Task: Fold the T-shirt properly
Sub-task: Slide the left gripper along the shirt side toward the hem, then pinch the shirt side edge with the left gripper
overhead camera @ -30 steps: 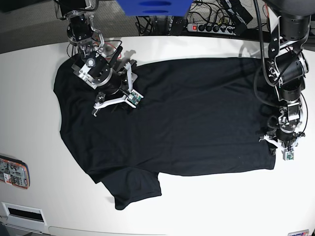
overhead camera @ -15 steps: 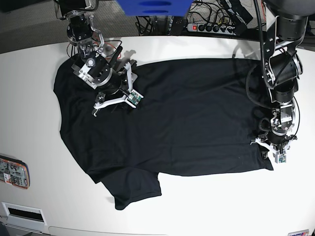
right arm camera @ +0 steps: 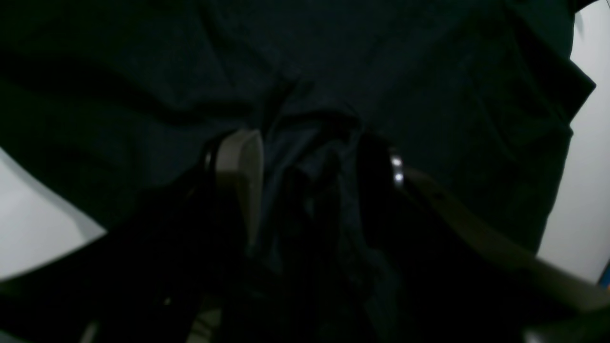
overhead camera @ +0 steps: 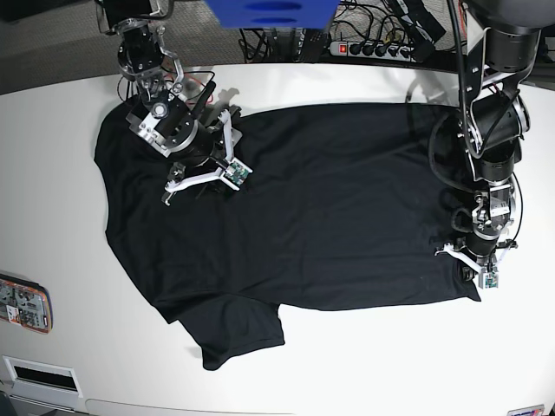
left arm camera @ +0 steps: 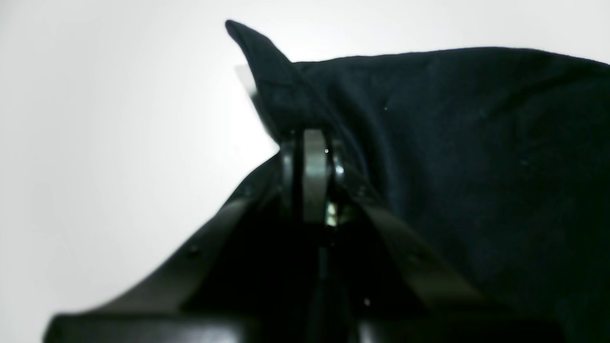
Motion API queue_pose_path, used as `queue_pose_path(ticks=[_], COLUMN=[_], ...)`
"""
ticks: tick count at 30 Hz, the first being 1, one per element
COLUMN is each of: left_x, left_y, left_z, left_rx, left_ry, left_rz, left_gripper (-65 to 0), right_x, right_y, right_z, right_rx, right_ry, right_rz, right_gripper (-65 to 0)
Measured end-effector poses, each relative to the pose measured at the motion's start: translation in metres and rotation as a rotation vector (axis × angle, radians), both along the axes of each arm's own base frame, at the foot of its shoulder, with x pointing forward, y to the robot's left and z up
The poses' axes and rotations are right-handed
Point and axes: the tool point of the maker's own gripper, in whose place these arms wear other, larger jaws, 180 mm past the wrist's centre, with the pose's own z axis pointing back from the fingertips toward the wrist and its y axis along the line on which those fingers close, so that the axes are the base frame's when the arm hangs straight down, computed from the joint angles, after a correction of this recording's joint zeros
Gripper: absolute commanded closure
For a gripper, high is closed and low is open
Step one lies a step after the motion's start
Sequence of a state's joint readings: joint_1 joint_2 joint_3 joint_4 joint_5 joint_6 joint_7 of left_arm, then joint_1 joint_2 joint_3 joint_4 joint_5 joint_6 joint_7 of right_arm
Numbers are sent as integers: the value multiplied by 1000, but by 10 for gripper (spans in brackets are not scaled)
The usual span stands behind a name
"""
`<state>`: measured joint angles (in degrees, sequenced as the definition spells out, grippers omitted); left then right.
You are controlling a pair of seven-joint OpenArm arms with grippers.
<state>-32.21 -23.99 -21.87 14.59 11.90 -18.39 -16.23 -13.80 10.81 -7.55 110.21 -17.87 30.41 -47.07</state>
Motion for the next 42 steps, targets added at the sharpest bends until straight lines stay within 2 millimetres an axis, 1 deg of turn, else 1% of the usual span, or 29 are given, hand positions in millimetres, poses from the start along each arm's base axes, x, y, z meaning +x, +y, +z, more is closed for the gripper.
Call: queue_pose_path(ticks=[2, 3, 4, 5, 7, 11, 18, 19, 21, 22, 24, 26, 28, 30, 32, 34, 36, 42], left_x=[1, 1, 0, -1, -2, 4, 3, 4, 9, 12, 20, 25, 26, 24, 25, 29, 32, 29], left_y=[2, 4, 4, 5, 6, 8, 7, 7, 7, 9, 16, 24, 32, 36, 31, 20, 14, 20], left_z=[3, 5, 8, 10, 13, 22, 21, 22, 26, 29, 42, 47, 47, 42, 36, 35, 35, 35], left_rx=[25, 41, 62, 74, 98, 107, 105, 105, 105, 109, 113, 109, 103, 86, 94, 101, 102, 112], left_ry=[9, 7, 1, -5, 1, -25, -22, -24, -32, -30, -57, -55, -39, -9, 30, 36, 36, 40], left_rz=[-11, -13, -23, -31, -43, -42, -44, -44, -45, -43, -37, -23, -5, 2, -19, -63, -81, -69], left_gripper=[-93, -122, -145, -153, -147, -154, -157, -165, -213, -251, -331, -379, -384, -383, -383, -384, -384, -384], right_x=[0, 0, 0, 1, 1, 1, 0, 0, 0, 0, 0, 1, 1, 1, 0, 1, 0, 0], right_y=[0, 0, 0, 0, 0, 1, 1, 1, 1, 1, 1, 0, 1, 0, 0, 0, -1, -2], right_z=[0, 0, 0, 0, 1, 1, 0, 0, 0, 0, 0, 0, 0, 0, 0, 0, 0, 0], right_rx=[0, 0, -1, 0, 0, 1, -1, -2, -2, -1, -1, -3, -1, -2, -3, -4, -5, -10], right_ry=[0, 0, 1, -1, -2, -2, -1, 0, 0, 0, -1, -1, -1, -1, 0, -1, 0, -1], right_rz=[0, 0, 0, 0, 0, 3, 3, 3, 2, 3, 3, 2, 2, 2, 2, 2, 2, 4], right_gripper=[-305, -305, -305, -305, -305, -305, -305, -305, -305, -305, -305, -305, -306, -306, -306, -306, -306, -306])
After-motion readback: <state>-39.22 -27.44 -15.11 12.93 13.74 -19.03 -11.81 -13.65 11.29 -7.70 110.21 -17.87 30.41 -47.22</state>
